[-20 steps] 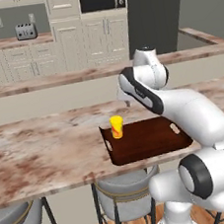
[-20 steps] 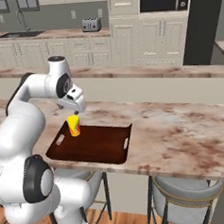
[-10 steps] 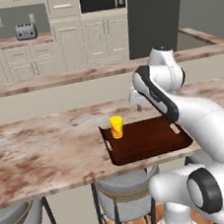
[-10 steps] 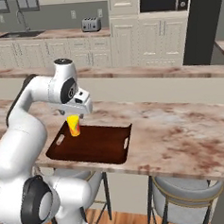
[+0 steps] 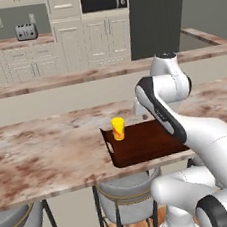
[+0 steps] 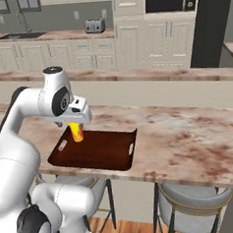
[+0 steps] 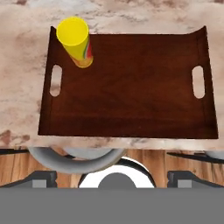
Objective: There is a tray on the dining counter. Grab the cup, mug, and pitcher and place them on the tray. The pitcher may be placed next to the tray if it cannot fit the tray.
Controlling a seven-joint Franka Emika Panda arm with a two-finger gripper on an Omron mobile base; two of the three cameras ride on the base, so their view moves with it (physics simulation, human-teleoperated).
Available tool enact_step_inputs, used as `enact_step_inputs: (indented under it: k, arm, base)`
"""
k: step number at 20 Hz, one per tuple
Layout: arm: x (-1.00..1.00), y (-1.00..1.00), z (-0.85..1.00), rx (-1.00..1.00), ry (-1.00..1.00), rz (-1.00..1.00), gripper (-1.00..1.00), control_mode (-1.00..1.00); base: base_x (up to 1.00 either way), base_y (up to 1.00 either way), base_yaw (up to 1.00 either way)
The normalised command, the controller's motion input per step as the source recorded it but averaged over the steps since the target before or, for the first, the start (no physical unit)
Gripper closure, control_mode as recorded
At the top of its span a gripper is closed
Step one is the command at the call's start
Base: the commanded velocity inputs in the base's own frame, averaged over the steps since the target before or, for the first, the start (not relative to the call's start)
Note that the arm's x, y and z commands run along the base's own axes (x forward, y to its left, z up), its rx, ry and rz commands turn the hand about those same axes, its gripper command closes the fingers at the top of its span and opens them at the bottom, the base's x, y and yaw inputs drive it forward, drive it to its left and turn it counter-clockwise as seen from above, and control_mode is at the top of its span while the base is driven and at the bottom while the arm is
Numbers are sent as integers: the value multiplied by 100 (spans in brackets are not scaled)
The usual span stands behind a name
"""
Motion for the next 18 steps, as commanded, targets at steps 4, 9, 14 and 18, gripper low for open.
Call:
enact_step_inputs:
  k: [4,9,14,18]
  arm:
    - [-17,6,0,-1,-1,0,-100,-100]
    - [-6,6,0,0,0,0,-100,100]
    - [0,0,0,0,0,0,-100,100]
    - [0,0,0,0,0,0,-100,100]
  base:
    - [0,0,0]
    - [-34,0,0]
    - [-100,4,-1]
    - [-100,78,-1]
